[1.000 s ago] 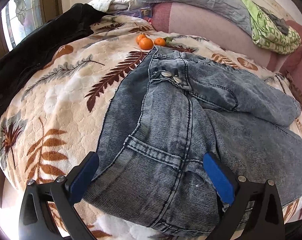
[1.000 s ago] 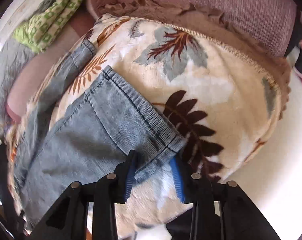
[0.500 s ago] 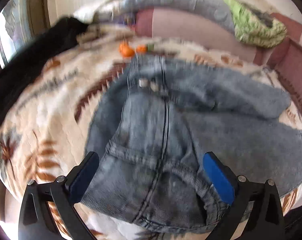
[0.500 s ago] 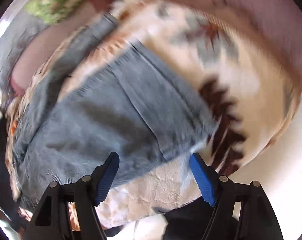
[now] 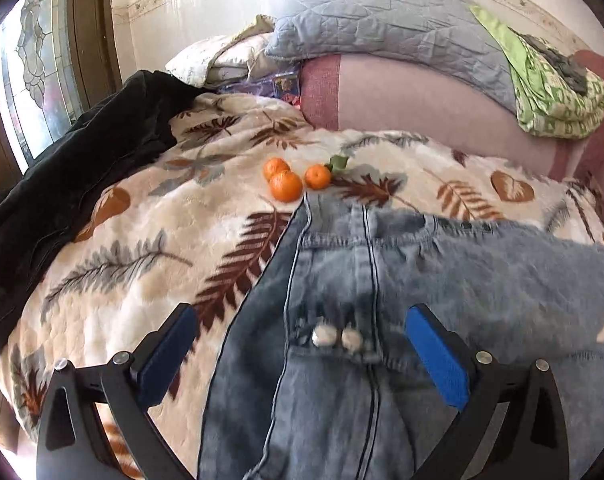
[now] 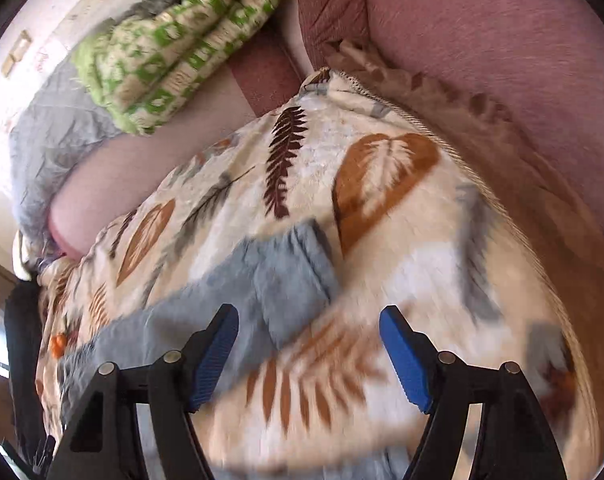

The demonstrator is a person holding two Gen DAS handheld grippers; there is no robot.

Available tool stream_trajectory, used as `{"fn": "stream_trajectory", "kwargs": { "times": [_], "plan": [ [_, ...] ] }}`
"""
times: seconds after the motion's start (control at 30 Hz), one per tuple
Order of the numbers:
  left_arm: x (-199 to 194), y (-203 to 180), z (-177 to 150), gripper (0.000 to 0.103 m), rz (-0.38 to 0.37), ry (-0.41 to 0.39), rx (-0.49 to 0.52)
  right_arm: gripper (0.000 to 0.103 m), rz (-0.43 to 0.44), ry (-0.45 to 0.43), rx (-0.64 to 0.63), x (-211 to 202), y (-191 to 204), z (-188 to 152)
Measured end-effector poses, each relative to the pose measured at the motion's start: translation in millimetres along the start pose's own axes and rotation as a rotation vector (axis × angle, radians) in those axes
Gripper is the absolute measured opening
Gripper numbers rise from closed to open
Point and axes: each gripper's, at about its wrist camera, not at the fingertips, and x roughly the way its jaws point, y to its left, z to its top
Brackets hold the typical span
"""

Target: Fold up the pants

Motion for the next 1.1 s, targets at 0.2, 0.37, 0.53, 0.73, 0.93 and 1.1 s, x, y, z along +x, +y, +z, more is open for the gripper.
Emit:
{"fn": "stream_trajectory", "kwargs": {
  "times": [0.2, 0.37, 0.53, 0.73, 0.93, 1.1],
  "plan": [
    [38.7, -27.7, 0.4, 0.103, 0.017, 0.060, 0.084, 0.040, -0.051, 0.099, -0.084, 52.8, 4.9, 4.5],
    [57.3, -37.4, -10.8, 0.103, 0.063, 0.123, 0.158, 0.012, -0.117, 0.052, -0.181, -4.6, 33.9, -3.3],
    [55.5, -30.2, -9.2, 0.103, 0.032, 0.138, 0.125, 0.012, -0.087, -0.064, -0.214, -111.0, 77.6, -7.2],
    [59.6, -34.3, -9.3, 0.103, 0.052, 0.139, 0.142, 0.036, -0.221, -0.017, -0.225, -72.1, 89.0, 27.1],
    [57.0, -32.9, -11.4, 0.103, 0.048, 0.129, 0.142, 0.063, -0.266, 0.125, 0.027, -11.0, -15.9, -21.2],
    [55.6, -35.2, -12.1, 0.103, 0.060, 0.122, 0.150, 0.070, -0.110, 0.108, 0.171, -39.2, -47.1, -46.4]
  ]
}}
